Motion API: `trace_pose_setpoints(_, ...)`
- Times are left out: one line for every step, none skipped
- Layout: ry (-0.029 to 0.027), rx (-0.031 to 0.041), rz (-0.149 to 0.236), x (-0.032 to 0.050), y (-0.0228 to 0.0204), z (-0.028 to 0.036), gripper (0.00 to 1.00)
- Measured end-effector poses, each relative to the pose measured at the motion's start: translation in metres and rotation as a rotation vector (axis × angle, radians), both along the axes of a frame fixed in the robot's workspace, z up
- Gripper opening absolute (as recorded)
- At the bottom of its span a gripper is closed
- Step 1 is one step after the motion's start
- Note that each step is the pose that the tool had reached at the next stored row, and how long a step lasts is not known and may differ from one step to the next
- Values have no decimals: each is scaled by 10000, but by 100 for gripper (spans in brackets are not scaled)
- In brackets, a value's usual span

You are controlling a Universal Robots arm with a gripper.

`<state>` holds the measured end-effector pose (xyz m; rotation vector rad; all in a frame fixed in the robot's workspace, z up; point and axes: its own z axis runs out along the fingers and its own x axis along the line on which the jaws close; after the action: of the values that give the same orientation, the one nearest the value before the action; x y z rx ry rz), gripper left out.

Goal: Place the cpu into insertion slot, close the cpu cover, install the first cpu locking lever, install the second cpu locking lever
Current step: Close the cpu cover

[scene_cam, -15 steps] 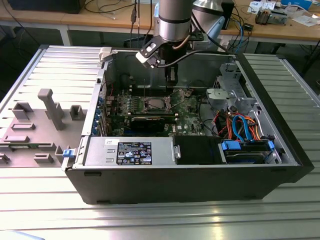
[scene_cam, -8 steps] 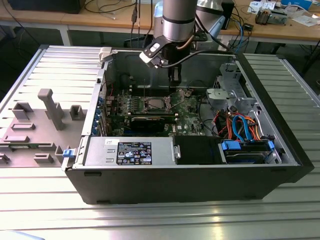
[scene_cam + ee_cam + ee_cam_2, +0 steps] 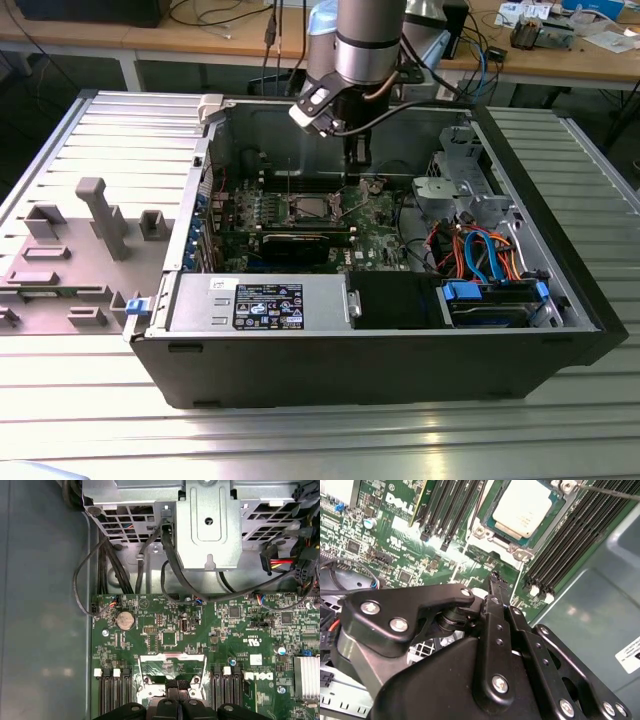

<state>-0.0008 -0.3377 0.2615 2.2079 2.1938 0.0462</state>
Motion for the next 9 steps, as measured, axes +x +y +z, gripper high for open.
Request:
trace_pose_setpoints(8,0,30,15,0,-2,11)
trace_pose_setpoints(15,0,56,27,0,-3,11)
trace_pose_setpoints(27,2,88,55,0,-6,11)
trace_pose_setpoints(37,3,98,76,1,-9,11)
trace_pose_setpoints(46,2,105,93,2,-12,11)
trace_pose_setpoints(55,2,115,113,3,-15,11)
trace_pose_setpoints(63,2,122,133,4,-19,11)
trace_pose_setpoints(77,1,136,167,6,-25,11)
trace_pose_setpoints(83,0,145,185,8,-27,11)
